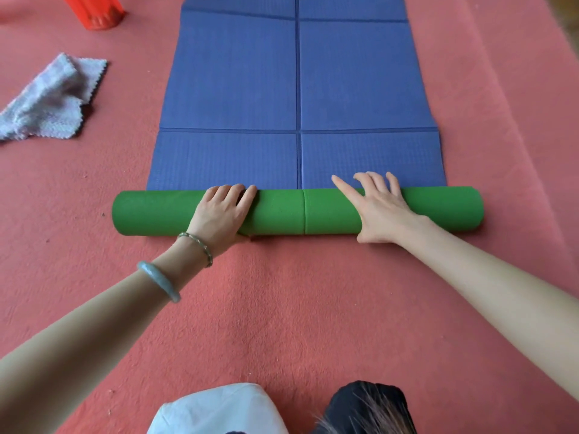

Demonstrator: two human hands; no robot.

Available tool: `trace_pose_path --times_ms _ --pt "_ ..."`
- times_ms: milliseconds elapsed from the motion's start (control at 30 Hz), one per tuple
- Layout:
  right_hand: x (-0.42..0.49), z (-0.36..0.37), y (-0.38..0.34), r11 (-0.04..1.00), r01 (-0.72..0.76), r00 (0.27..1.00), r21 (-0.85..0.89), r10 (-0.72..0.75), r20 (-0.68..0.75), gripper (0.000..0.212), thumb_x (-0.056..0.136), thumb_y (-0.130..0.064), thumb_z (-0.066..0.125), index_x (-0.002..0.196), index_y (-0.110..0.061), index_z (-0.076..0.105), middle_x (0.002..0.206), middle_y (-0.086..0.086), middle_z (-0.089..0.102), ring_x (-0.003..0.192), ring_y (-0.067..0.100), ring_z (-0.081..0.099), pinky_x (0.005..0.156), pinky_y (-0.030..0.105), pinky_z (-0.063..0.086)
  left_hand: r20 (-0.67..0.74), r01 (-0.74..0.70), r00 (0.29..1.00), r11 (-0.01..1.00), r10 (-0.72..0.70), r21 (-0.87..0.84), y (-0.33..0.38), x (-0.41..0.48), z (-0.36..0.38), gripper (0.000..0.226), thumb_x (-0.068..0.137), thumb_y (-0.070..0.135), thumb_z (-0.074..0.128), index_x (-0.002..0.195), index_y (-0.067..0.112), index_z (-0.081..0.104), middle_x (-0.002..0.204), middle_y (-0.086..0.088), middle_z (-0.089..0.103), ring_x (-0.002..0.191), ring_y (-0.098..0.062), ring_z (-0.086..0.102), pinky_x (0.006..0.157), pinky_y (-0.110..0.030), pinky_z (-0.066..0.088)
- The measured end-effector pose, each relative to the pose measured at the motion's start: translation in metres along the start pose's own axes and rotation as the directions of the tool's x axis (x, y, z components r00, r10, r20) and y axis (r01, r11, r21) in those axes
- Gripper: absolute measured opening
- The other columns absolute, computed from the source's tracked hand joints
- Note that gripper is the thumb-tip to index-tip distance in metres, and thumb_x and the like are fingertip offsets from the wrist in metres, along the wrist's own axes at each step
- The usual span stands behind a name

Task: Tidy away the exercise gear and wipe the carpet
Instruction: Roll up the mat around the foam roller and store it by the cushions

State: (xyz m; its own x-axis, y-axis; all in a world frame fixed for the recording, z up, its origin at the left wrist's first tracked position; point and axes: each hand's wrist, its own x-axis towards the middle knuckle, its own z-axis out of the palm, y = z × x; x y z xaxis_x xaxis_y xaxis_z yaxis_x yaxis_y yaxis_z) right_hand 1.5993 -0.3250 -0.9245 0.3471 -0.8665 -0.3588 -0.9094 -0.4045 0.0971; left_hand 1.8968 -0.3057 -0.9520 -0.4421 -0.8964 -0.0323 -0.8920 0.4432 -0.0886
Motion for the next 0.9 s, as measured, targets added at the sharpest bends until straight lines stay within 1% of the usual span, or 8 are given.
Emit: trace_pose_path --times_ms 133,267,367,433,567,700,800,900 --pt "-0.008 0.015 -0.004 0.998 -0.036 0.994 -0.044 0.032 -0.105 0.110 0.071 -0.015 0.073 0.151 -0.021 -0.001 0.148 0.015 0.023 0.140 0.031 0.019 0.113 0.053 0.010 0.175 0.022 0.985 0.993 -0.002 -0.114 -0.009 0.022 -0.012 0.090 0.053 0.041 0.080 0.130 0.013 0.043 0.113 -0.008 0.057 0.102 -0.031 0.055 0.089 -0.041 0.041" --pt "0.005 0.013 -0.001 0.997 -0.054 0.990 -0.046 0.048 -0.132 0.098 0.071 -0.013 0.073 0.149 -0.019 0.014 0.137 0.012 0.038 0.129 0.030 0.034 0.108 0.051 0.021 0.143 0.032 0.990 0.994 -0.017 -0.109 -0.011 0.030 -0.013 0.090 0.049 0.040 0.080 0.128 0.013 0.046 0.125 -0.008 0.051 0.111 -0.029 0.049 0.091 -0.040 0.040" --pt "0.015 0.008 0.004 0.999 -0.038 0.995 0.000 0.038 -0.092 0.094 0.069 -0.016 0.074 0.145 -0.021 0.019 0.131 0.006 0.043 0.124 0.027 0.040 0.104 0.048 0.026 0.000 0.019 1.000 1.000 -0.019 -0.019 -0.008 0.016 -0.003 0.103 0.041 0.036 0.089 0.130 0.006 0.047 0.120 -0.017 0.054 0.104 -0.036 0.054 0.089 -0.044 0.044" --pt "0.019 0.006 0.006 0.999 -0.039 0.996 0.019 0.040 -0.077 0.094 0.067 -0.017 0.075 0.143 -0.023 0.021 0.129 0.006 0.045 0.121 0.027 0.042 0.102 0.046 0.029 -0.029 0.028 0.999 1.000 -0.028 -0.002 -0.006 0.013 0.004 0.108 0.039 0.037 0.091 0.131 0.005 0.044 0.113 -0.017 0.056 0.099 -0.035 0.056 0.091 -0.045 0.044" --pt "0.025 -0.004 0.008 0.999 -0.038 0.999 0.036 0.038 -0.011 0.094 0.065 -0.022 0.078 0.142 -0.025 0.023 0.128 0.005 0.047 0.120 0.026 0.043 0.099 0.043 0.033 0.064 0.081 0.995 0.997 -0.080 -0.009 -0.006 0.024 -0.004 0.094 0.044 0.026 0.090 0.126 0.009 0.046 0.105 -0.013 0.057 0.093 -0.033 0.056 0.083 -0.043 0.043" --pt "0.018 -0.015 0.005 0.996 -0.030 0.997 0.081 0.024 0.076 0.094 0.064 -0.026 0.080 0.141 -0.026 0.025 0.123 0.004 0.049 0.118 0.025 0.044 0.097 0.044 0.035 0.144 0.079 0.987 0.996 -0.073 -0.034 -0.004 0.020 -0.013 0.082 0.054 0.027 0.083 0.125 0.012 0.046 0.106 -0.010 0.056 0.096 -0.031 0.055 0.083 -0.040 0.039" --pt "-0.004 -0.013 -0.002 0.996 0.007 0.991 0.085 -0.019 0.130 0.093 0.063 -0.029 0.079 0.139 -0.027 0.025 0.120 0.002 0.049 0.114 0.024 0.045 0.094 0.044 0.036 0.164 0.037 0.986 0.999 -0.031 -0.036 0.004 -0.001 -0.015 0.081 0.047 0.031 0.084 0.118 0.013 0.050 0.099 -0.008 0.059 0.088 -0.030 0.057 0.077 -0.040 0.042" --pt "-0.032 -0.008 -0.011 0.995 0.058 0.979 0.079 -0.072 0.190 0.091 0.063 -0.032 0.077 0.138 -0.027 0.026 0.115 -0.001 0.049 0.110 0.022 0.046 0.088 0.041 0.037 0.173 -0.020 0.985 0.999 0.026 -0.040 0.014 -0.030 -0.013 0.084 0.030 0.035 0.085 0.106 0.012 0.057 0.084 -0.006 0.060 0.072 -0.029 0.060 0.064 -0.037 0.046"
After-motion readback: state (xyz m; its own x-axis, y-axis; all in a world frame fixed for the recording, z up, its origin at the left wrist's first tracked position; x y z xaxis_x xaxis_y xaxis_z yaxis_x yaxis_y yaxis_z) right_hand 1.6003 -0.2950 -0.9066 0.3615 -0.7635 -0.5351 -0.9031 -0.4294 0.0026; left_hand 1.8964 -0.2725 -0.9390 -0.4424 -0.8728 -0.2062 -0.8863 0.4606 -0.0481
